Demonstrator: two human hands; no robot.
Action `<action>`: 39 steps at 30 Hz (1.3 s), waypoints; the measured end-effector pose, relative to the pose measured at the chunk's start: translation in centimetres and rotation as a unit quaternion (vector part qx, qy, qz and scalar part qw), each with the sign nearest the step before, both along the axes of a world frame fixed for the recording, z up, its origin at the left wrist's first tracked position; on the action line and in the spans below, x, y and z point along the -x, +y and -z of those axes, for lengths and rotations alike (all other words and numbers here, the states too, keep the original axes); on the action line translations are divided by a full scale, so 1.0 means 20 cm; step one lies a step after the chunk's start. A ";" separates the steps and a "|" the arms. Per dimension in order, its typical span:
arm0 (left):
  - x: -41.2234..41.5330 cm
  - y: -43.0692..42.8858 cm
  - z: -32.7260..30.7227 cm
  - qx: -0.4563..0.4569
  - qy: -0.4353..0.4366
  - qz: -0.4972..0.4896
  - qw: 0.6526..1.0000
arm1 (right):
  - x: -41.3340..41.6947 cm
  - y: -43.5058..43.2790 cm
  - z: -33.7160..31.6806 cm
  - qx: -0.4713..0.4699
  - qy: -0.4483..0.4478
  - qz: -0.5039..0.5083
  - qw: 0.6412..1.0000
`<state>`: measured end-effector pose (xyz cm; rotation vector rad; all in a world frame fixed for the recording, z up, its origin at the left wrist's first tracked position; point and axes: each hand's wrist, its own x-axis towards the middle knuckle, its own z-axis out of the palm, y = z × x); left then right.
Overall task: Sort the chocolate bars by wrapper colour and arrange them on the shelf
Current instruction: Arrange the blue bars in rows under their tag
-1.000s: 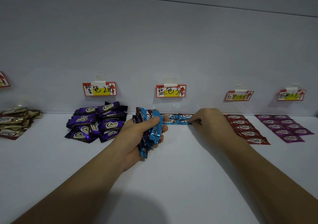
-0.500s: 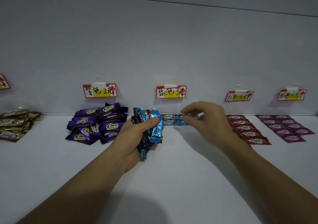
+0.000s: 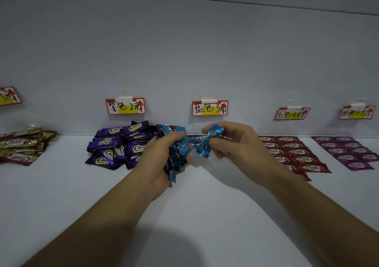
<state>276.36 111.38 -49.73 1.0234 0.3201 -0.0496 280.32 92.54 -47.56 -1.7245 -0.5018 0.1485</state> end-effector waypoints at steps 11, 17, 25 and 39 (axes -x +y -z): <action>0.02 0.13 -0.11 0.168 -0.062 -0.016 0.984 | -0.01 0.12 0.22 0.275 -0.320 0.109 0.900; 0.02 0.16 -0.12 0.181 -0.074 -0.026 0.980 | 0.04 0.12 0.27 0.350 -0.330 0.074 0.874; 0.02 0.19 -0.13 0.187 -0.086 -0.033 0.978 | 0.01 0.14 0.27 0.394 -0.337 0.001 0.855; 0.01 0.18 -0.12 0.186 -0.079 -0.048 0.978 | -0.01 0.16 0.26 0.470 -0.336 -0.051 0.815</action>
